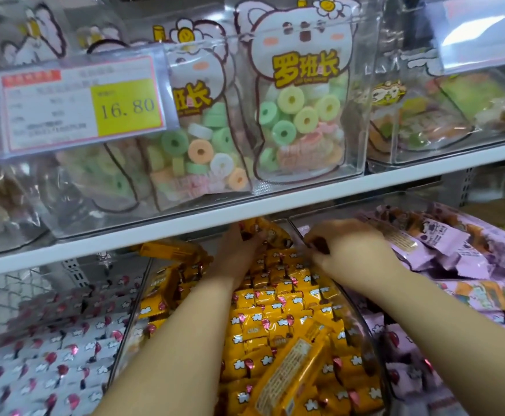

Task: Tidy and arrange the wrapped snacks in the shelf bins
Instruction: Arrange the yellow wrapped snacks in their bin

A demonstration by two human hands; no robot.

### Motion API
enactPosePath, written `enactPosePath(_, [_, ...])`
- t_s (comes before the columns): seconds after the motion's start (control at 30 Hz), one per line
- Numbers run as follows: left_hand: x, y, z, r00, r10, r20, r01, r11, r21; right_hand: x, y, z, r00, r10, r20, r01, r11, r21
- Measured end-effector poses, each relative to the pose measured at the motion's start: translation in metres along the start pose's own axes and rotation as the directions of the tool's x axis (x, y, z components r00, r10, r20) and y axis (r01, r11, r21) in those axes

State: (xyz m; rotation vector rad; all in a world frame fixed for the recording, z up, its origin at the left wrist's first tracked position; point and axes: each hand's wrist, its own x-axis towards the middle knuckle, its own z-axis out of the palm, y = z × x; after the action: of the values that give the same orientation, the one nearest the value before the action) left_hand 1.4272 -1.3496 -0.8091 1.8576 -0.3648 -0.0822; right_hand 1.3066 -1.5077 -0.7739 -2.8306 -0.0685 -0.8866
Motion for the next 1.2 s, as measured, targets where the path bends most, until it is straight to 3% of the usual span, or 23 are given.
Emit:
enactPosePath(0.27, [-0.004, 0.021, 0.007, 0.98, 0.096, 0.174, -0.157, 0.912, 0.38, 0.0, -0.002, 0.001, 1.0, 0.005, -0.008, -0.005, 1.0, -0.021])
enactPosePath(0.4, [-0.008, 0.021, 0.012, 0.984, 0.068, 0.164, -0.138, 0.874, 0.466, 0.0, 0.0, 0.002, 1.0, 0.001, 0.002, -0.001, 1.0, -0.017])
enactPosePath(0.7, [-0.006, 0.009, -0.001, 0.986, 0.107, 0.13, -0.168, 0.678, 0.716, 0.0, 0.001, 0.001, 0.999, 0.006, 0.04, -0.006, 1.0, -0.011])
enactPosePath(0.77, [-0.005, 0.013, 0.003, 0.98, 0.152, 0.132, -0.2, 0.665, 0.72, -0.001, 0.001, 0.001, 0.999, 0.002, 0.035, -0.001, 1.0, -0.017])
enactPosePath(0.9, [-0.011, 0.018, 0.009, 0.956, 0.287, 0.055, -0.262, 0.76, 0.594, -0.001, 0.002, 0.002, 0.999, 0.0, 0.037, 0.0, 1.0, -0.016])
enactPosePath(1.0, [-0.018, 0.022, 0.009, 0.911, 0.398, 0.11, -0.375, 0.686, 0.623, -0.001, 0.002, 0.002, 0.999, 0.005, 0.042, -0.005, 1.0, -0.011])
enactPosePath(1.1, [-0.018, 0.017, 0.011, 0.921, 0.309, 0.237, -0.379, 0.573, 0.727, -0.001, 0.002, 0.002, 0.999, 0.008, 0.049, -0.008, 1.0, -0.005])
enactPosePath(1.2, [-0.021, 0.012, 0.014, 0.949, 0.171, 0.265, -0.315, 0.555, 0.77, -0.002, 0.0, 0.001, 0.999, 0.006, 0.038, -0.005, 1.0, -0.011])
